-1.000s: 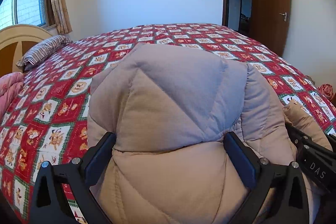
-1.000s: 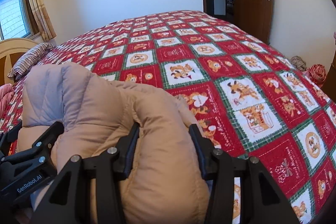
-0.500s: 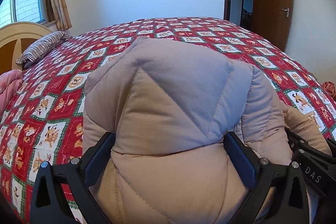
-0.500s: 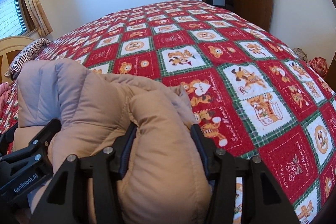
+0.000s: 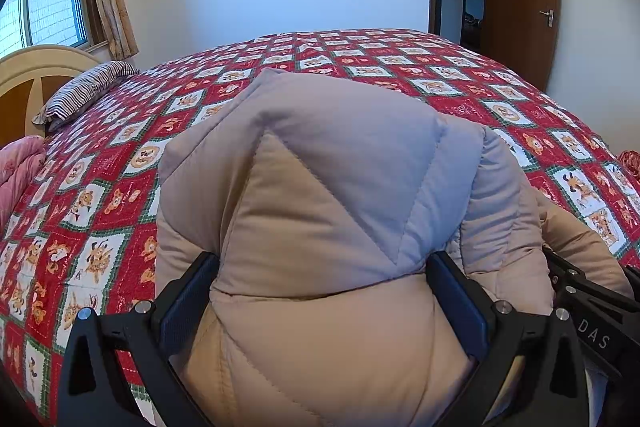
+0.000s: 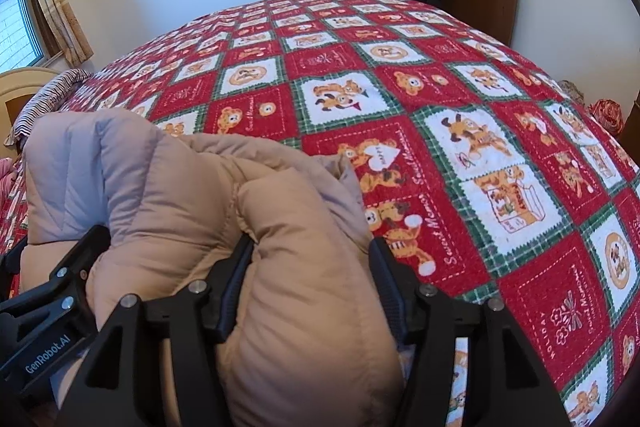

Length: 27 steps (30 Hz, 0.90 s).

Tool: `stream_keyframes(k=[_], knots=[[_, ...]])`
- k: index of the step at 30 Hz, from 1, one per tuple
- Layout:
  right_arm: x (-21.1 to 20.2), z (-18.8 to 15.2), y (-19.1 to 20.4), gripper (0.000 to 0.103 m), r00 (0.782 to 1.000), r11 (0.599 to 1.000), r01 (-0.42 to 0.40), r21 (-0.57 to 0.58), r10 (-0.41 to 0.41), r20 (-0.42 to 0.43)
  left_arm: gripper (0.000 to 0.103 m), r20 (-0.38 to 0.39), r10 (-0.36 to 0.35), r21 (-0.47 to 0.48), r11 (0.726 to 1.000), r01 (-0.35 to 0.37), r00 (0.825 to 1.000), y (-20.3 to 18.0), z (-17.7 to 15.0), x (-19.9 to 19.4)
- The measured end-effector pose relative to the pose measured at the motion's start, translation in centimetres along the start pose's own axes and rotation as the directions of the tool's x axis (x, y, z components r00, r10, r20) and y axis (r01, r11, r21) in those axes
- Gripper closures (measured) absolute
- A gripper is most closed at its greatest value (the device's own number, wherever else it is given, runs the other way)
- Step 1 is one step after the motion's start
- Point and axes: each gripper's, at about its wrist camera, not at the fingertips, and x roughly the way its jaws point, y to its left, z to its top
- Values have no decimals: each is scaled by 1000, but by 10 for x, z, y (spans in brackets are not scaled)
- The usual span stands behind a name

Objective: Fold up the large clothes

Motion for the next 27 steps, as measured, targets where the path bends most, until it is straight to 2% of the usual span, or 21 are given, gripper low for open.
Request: stream_keyframes(k=[11, 13, 17, 19, 20, 21, 22, 23, 24, 27], knots=[[6, -1, -11, 35, 999, 998, -37, 51, 38, -14, 1, -24, -19, -1, 1000, 19, 1000, 5, 4, -6], [6, -2, -12, 34, 999, 997, -49, 55, 49, -13, 1, -27, -46, -8, 999, 45, 999, 14, 2, -22], [6, -1, -22, 31, 993, 990, -108, 92, 111, -27, 1, 8, -51, -75, 996, 51, 999, 54, -16, -59], [5, 1, -24, 25, 992, 990, -117, 76, 120, -38, 1, -10, -89, -132, 987, 87, 996, 75, -31, -59], [4, 1, -26, 21, 992, 990, -117, 79, 121, -40, 1, -41, -143, -182, 974, 133, 989, 86, -40, -52], [4, 1, -30, 20, 991, 988, -123, 92, 127, -42, 1, -58, -186, -223, 960, 169, 981, 92, -45, -46], [4, 0, -32, 18, 990, 986, -133, 102, 138, -43, 1, -71, -244, -283, 935, 215, 967, 100, -51, -38], [3, -1, -35, 17, 988, 984, -143, 111, 148, -42, 1, -83, -289, -334, 910, 247, 954, 105, -54, -31], [2, -2, -37, 17, 987, 982, -150, 112, 155, -42, 1, -96, -317, -356, 896, 265, 944, 105, -55, -25], [1, -6, -43, 18, 980, 974, -185, 128, 193, -51, 1, -102, -303, -321, 912, 257, 947, 93, -53, -21]])
